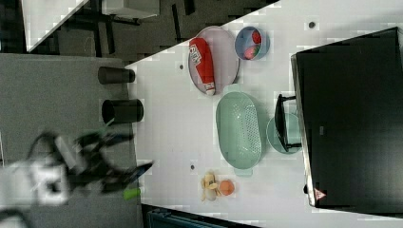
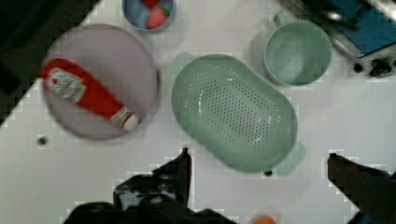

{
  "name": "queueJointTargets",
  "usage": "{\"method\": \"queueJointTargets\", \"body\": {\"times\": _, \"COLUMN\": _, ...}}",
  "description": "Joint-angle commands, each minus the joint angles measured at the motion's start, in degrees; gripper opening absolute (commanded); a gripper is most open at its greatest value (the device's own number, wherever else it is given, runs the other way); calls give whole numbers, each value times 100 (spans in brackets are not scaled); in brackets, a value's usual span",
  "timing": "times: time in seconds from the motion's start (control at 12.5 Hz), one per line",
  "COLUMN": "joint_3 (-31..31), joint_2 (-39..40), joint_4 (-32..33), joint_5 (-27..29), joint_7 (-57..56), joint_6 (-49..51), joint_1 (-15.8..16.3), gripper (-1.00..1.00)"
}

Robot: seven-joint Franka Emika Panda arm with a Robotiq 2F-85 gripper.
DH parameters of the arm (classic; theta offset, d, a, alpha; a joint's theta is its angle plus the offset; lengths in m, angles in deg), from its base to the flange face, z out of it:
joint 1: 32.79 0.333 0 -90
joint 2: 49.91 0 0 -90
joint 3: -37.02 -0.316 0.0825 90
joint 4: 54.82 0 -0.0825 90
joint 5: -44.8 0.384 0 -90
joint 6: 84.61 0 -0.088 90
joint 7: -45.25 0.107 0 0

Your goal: Drag strainer right to left.

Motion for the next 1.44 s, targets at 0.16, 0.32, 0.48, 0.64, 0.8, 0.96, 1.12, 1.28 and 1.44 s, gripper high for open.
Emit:
{"method": "queueJointTargets", "body": {"times": 0.16, "joint_3": 6, "joint_2": 1159, "joint_4": 608, "joint_5": -7, "joint_7": 1082, "joint_6": -521, "joint_1": 78, "gripper": 100}}
{"method": "queueJointTargets", "body": {"times": 0.32, "joint_3": -40, "joint_2": 1693, "joint_4": 717, "joint_5": -7, "joint_7": 1705, "joint_6": -1103, "joint_1": 80, "gripper": 100}}
{"method": "queueJointTargets", "body": {"times": 0.48, "joint_3": -72, "joint_2": 2159, "joint_4": 886, "joint_5": -7, "joint_7": 2191, "joint_6": -1872, "joint_1": 83, "gripper": 100}}
{"method": "queueJointTargets", "body": {"times": 0.64, "joint_3": -97, "joint_2": 2561, "joint_4": 1139, "joint_5": -7, "joint_7": 2721, "joint_6": -2612, "joint_1": 83, "gripper": 100}}
{"method": "queueJointTargets", "body": {"times": 0.8, "joint_3": -139, "joint_2": 2933, "joint_4": 1404, "joint_5": -7, "joint_7": 3247, "joint_6": -3209, "joint_1": 92, "gripper": 100}}
{"method": "queueJointTargets", "body": {"times": 0.96, "joint_3": -195, "joint_2": 3342, "joint_4": 1607, "joint_5": -7, "joint_7": 3687, "joint_6": -3909, "joint_1": 105, "gripper": 100}}
{"method": "queueJointTargets", "body": {"times": 1.12, "joint_3": -245, "joint_2": 3778, "joint_4": 1715, "joint_5": -7, "joint_7": 3944, "joint_6": -4611, "joint_1": 131, "gripper": 100}}
{"method": "queueJointTargets", "body": {"times": 1.28, "joint_3": -332, "joint_2": 4108, "joint_4": 1762, "joint_5": -7, "joint_7": 3947, "joint_6": -4960, "joint_1": 158, "gripper": 100}}
{"method": "queueJointTargets", "body": {"times": 1.44, "joint_3": -342, "joint_2": 4273, "joint_4": 1766, "joint_5": -7, "joint_7": 3946, "joint_6": -5207, "joint_1": 209, "gripper": 100}}
